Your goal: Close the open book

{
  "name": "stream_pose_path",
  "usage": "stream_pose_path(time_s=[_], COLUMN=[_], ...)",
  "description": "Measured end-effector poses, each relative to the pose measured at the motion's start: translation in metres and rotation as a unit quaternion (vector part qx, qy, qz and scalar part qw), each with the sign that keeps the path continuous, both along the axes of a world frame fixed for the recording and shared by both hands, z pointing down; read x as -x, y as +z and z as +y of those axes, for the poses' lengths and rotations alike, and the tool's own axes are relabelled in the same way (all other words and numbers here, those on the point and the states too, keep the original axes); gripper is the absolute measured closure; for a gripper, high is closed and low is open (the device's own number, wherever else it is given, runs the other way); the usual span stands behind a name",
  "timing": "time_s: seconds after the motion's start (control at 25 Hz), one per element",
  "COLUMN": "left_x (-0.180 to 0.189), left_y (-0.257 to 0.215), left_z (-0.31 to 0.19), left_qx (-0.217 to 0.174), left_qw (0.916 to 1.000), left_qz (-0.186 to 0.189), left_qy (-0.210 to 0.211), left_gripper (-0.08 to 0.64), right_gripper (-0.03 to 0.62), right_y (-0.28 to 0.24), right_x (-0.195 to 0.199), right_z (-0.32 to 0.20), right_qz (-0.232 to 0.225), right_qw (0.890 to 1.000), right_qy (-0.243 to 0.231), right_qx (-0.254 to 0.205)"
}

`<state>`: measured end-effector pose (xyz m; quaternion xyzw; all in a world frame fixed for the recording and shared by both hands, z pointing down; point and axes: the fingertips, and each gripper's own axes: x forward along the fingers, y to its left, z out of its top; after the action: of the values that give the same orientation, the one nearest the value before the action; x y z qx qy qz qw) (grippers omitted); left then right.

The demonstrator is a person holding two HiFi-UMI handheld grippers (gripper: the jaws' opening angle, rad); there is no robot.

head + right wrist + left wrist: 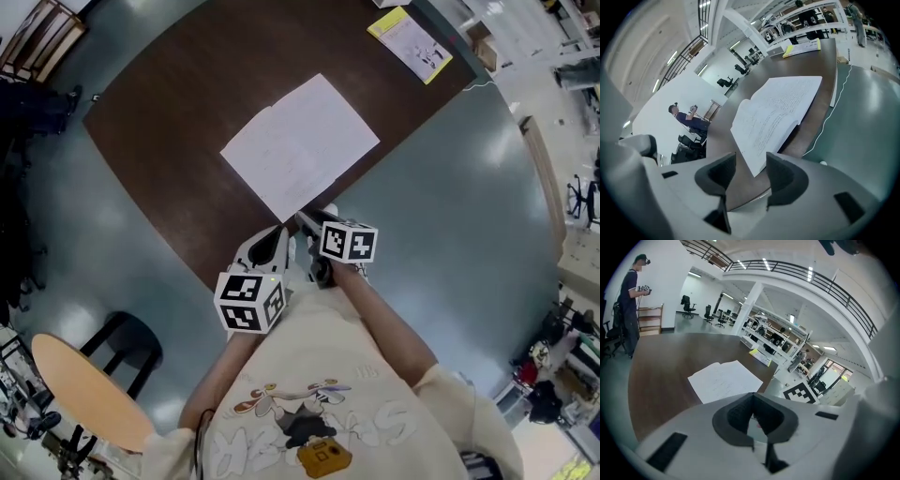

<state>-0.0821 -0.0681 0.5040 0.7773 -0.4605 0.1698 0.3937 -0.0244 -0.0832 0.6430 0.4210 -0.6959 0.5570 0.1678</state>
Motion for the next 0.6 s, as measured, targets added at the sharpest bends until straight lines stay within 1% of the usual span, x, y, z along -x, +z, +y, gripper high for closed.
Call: stream_pose_path(time_s=[0.16,0.28,0.48,0.6], left_x=[0.000,0.002,-0.007,-0.007], left_y=[0.016,0.024,0.027,0.028], left_z=[0.001,-0.012,-0.018,-0.022], left_qx=[0.020,0.017,0.018,0.019], left_qw=[0.9997,0.9994,0.9991,0.9987], left_qz=[0.000,-0.021,-0.031,-0.037], left_qy=[-0.011,-0.023,-0.025,-0.030], left_gripper=[0.554,0.554,0.554,0.554], right_gripper=[0.366,0.351,0.350,0.350], right_y=[0.028,0.042,0.052,0.056], right_x=[-0.005,-0.010,-0.012,-0.011], right_z=[-0.010,-0.021,-0.024,-0.030], right_qz=[0.026,0.033,0.018,0.005], right_qw=[0.999,0.998,0.998,0.997], right_qy=[0.017,0.026,0.031,0.038], right_qx=[0.024,0.037,0.055,0.066])
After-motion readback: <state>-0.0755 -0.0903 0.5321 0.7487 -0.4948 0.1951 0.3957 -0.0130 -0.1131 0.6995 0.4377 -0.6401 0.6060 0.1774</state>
